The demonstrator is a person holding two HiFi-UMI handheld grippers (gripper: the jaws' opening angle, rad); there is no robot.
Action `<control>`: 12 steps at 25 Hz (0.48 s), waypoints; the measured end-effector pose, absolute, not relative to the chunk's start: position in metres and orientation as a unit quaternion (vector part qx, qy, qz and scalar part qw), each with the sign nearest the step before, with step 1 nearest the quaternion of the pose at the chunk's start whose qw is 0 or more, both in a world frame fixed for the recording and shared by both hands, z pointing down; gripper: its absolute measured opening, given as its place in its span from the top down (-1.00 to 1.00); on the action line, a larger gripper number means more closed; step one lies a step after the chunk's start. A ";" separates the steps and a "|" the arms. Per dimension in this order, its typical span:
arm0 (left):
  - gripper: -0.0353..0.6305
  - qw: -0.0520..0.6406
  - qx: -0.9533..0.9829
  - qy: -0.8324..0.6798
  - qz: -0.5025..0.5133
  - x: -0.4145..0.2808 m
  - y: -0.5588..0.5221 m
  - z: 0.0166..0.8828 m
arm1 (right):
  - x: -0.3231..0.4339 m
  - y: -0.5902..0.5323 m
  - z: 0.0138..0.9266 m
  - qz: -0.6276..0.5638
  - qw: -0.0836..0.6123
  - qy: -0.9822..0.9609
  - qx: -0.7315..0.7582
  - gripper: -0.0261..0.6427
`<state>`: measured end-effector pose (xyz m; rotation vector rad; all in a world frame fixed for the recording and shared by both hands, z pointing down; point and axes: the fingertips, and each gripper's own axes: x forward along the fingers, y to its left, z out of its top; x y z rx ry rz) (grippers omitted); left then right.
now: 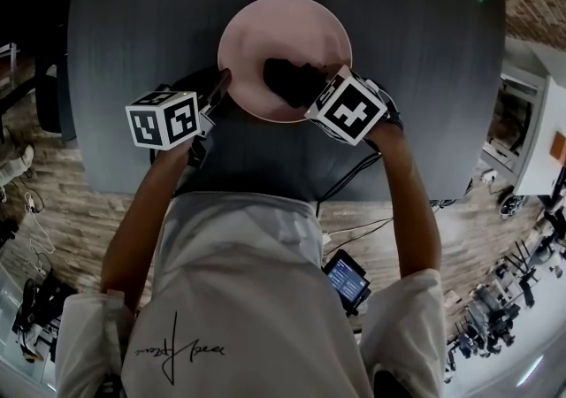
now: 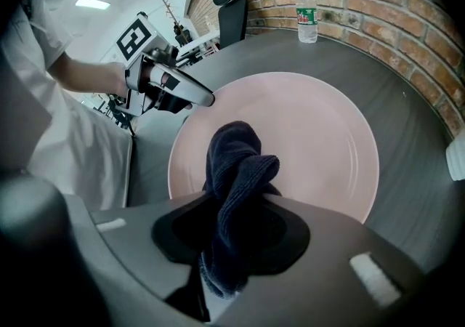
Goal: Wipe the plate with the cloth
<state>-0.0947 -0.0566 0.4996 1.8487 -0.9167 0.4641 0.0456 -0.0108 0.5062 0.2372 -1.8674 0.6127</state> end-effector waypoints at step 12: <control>0.62 0.490 0.762 -0.376 0.194 -0.094 -0.057 0.501 | 0.062 -0.029 0.507 0.235 0.564 -0.782 0.121 0.58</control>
